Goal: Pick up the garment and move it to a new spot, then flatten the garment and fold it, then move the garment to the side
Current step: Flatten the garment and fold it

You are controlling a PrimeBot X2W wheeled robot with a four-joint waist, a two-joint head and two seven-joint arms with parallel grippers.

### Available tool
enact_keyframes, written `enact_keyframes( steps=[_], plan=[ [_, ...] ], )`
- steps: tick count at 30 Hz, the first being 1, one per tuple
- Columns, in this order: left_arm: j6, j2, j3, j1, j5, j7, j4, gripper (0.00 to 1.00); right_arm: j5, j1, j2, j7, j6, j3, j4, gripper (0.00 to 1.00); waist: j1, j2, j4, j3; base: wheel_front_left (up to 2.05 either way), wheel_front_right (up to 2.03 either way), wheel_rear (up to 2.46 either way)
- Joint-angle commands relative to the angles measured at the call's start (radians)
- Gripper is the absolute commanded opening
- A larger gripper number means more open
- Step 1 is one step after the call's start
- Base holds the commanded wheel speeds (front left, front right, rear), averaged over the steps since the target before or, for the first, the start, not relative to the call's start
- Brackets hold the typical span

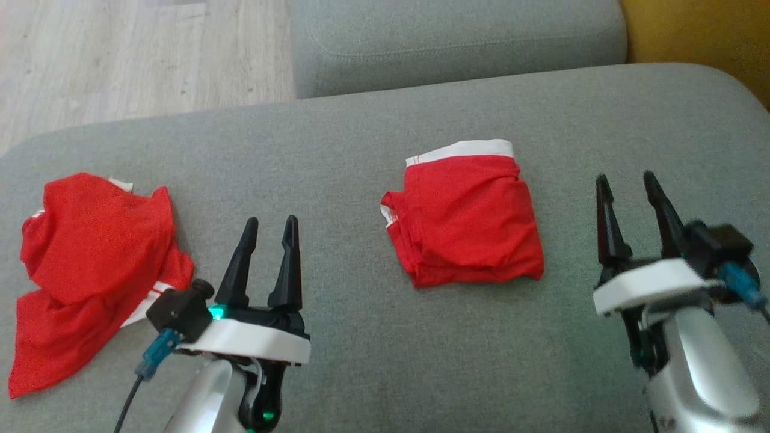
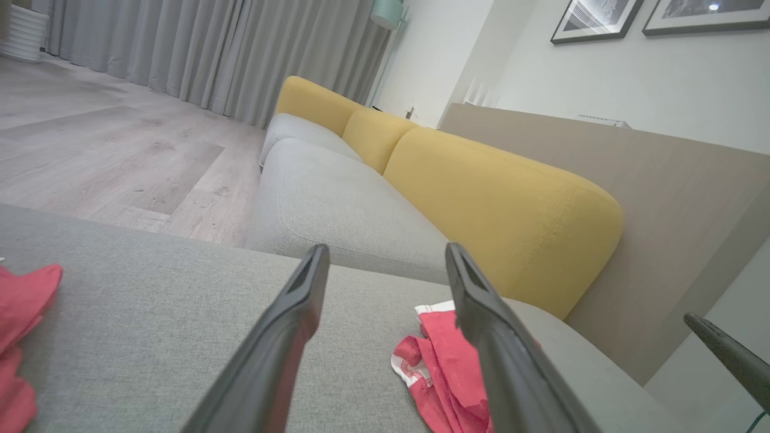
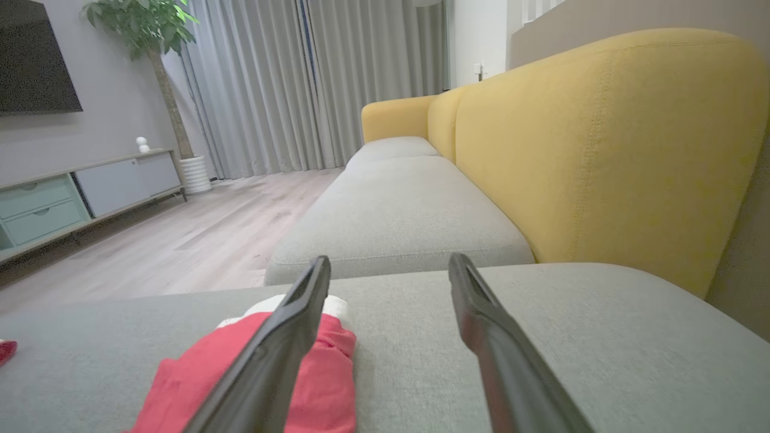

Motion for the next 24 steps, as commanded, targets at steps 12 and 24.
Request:
enact_keyframes(
  steps=[12,24],
  plan=[
    [0.001,0.006,0.043,-0.016,0.048,-0.006,-0.045,1.0,-0.082,0.076,0.054,-0.011,-0.001,-0.049,-0.145,0.31,0.0,0.0,0.02,0.058,0.0,0.0,0.0],
    [0.001,0.003,-0.026,-0.092,0.031,-0.006,-0.051,1.0,-0.16,-0.142,0.047,0.028,-0.001,-0.031,0.014,0.0,0.0,0.0,0.143,0.202,0.0,0.0,0.0]
  ],
)
